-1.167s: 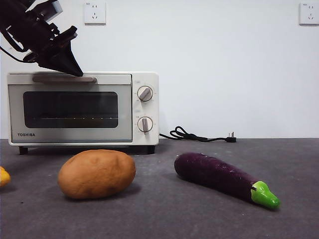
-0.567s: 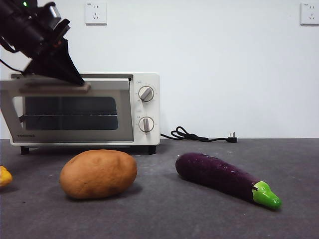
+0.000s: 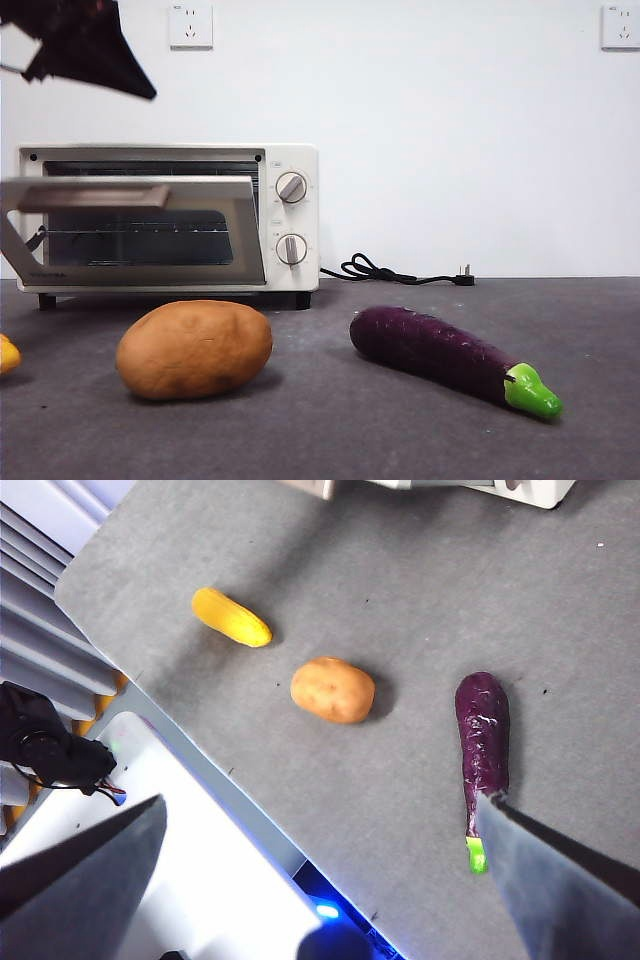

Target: Take the eggplant from the table,put the eggplant in the oven

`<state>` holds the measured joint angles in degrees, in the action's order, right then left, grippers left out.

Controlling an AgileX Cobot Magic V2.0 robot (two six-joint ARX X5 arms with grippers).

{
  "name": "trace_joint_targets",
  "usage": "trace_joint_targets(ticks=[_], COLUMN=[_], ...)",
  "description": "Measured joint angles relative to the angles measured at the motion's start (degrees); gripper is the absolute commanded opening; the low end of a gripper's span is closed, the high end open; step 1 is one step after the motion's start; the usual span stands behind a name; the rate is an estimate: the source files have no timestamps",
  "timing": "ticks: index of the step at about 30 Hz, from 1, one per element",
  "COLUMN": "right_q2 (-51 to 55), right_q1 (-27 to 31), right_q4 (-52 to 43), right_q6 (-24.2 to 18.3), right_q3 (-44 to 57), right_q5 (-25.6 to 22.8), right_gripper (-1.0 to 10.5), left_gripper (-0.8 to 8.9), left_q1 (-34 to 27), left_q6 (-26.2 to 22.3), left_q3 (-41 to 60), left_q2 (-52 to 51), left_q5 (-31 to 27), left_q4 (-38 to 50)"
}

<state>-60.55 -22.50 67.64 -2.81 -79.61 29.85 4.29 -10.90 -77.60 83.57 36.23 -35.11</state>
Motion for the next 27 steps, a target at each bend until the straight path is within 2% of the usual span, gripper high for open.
trace_joint_targets(ticks=[9,17,27], right_q2=[0.0,0.0,0.0], right_q1=[0.0,0.0,0.0], right_q4=[0.0,0.0,0.3], right_q6=[0.0,0.0,-0.1], right_q3=[0.0,0.0,0.0], right_q5=[-1.4,-1.7,-7.1], right_gripper=[5.6,5.6,5.6], left_gripper=[-0.05,-0.05,-0.05], left_q1=[0.0,0.0,0.0], left_q6=[2.6,4.6,5.6], left_q3=[0.0,0.0,0.0], left_q2=[-11.3,-17.6,-28.5], left_q5=[-0.9,-7.1,-15.2], left_q4=[0.0,-0.1,-5.3])
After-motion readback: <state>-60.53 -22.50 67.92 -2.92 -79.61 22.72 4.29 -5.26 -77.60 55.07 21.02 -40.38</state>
